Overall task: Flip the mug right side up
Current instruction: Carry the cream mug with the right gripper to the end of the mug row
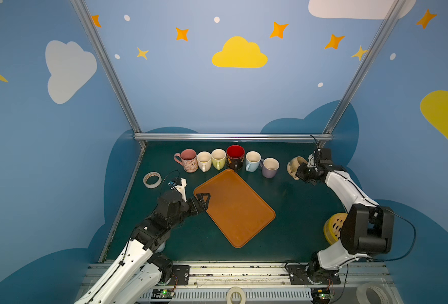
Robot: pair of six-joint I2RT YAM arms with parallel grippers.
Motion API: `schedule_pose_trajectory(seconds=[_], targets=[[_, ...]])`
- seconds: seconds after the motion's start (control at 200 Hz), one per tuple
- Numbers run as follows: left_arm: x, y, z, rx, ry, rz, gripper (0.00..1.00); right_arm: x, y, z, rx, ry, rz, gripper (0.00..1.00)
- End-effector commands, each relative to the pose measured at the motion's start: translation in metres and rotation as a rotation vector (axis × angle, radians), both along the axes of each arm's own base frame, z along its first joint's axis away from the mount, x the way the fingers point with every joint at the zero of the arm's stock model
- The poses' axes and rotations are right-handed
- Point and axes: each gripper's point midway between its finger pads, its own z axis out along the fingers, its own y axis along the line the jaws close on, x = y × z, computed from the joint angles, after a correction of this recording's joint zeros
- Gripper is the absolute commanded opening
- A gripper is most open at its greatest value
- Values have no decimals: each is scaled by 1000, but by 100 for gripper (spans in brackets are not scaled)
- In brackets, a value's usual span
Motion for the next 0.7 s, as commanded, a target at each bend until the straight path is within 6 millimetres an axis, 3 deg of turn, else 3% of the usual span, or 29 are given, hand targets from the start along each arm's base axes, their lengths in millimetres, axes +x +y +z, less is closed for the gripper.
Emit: schedule_pose_trajectory(seconds=[0.0, 0.235, 0.691], targets=[[1, 4, -9, 43, 11, 3, 100, 32, -3, 22, -76, -100, 77, 0], [3, 7, -11, 50, 14, 9, 100, 57, 1, -6, -152, -67, 171, 0], [4, 8, -15, 30, 30, 13, 100, 69, 20, -40, -302, -15, 312, 0]])
